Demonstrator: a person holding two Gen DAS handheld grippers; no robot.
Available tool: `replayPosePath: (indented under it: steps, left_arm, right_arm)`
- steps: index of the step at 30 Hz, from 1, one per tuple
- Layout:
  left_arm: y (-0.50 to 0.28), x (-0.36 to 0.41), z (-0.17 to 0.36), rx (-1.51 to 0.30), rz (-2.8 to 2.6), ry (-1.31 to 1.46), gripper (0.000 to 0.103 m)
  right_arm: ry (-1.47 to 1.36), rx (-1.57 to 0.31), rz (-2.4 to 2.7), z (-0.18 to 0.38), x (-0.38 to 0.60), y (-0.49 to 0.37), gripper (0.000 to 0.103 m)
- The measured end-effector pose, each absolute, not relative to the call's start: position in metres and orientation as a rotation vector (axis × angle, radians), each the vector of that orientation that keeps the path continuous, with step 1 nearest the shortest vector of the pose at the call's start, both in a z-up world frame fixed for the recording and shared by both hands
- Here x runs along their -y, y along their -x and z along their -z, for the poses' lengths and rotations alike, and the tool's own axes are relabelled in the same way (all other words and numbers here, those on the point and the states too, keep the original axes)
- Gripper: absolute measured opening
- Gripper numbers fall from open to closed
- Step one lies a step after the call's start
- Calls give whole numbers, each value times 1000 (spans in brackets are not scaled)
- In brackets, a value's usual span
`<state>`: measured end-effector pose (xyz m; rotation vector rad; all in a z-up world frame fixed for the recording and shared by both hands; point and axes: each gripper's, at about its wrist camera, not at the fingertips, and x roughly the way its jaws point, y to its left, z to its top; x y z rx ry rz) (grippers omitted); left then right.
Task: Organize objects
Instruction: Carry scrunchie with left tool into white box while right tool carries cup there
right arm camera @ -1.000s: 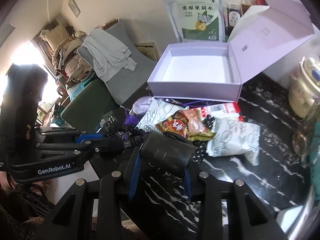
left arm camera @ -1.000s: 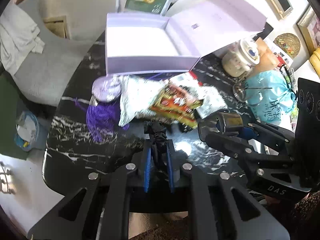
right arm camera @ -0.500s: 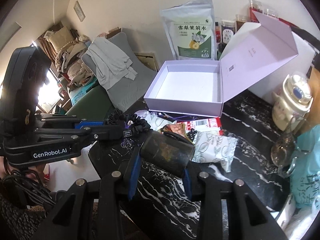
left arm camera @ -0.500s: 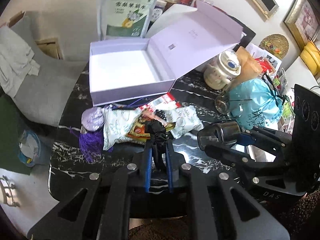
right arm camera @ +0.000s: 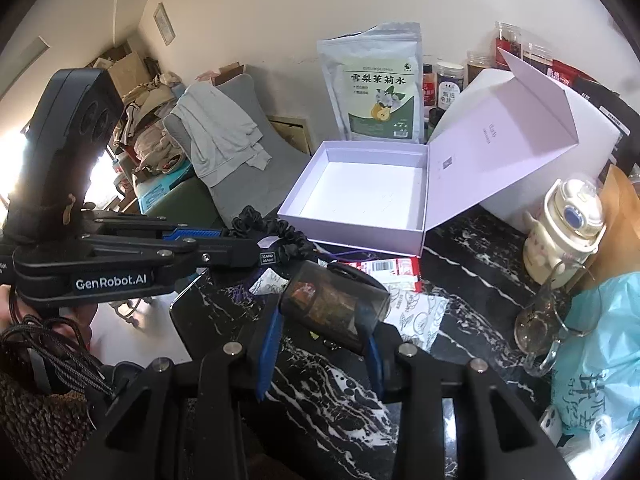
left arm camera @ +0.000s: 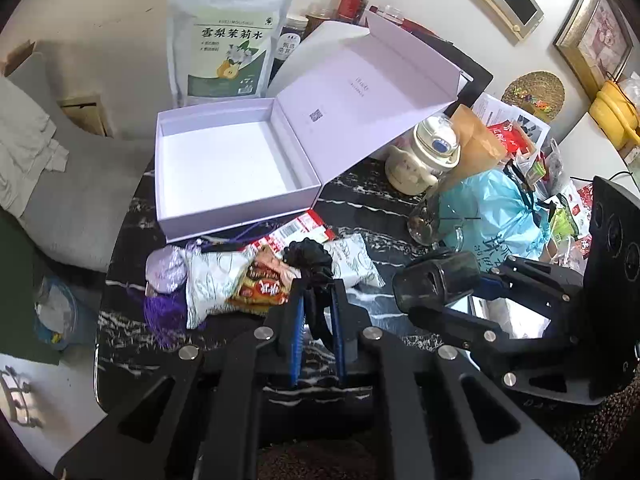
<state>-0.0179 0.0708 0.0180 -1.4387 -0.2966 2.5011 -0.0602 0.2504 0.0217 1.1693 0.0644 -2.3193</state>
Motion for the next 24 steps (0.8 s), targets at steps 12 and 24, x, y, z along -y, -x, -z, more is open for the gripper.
replayPosePath:
  steps: [12,24]
  left_arm:
    - [77,-51,-20,248,-2423,1426,11]
    - [140,-20,6,222,-2367,1478,12]
  right_arm:
    - [-1210,-19,2382,-21,-232,100,37]
    - [-1287,6,2381,-2,-211,156,37]
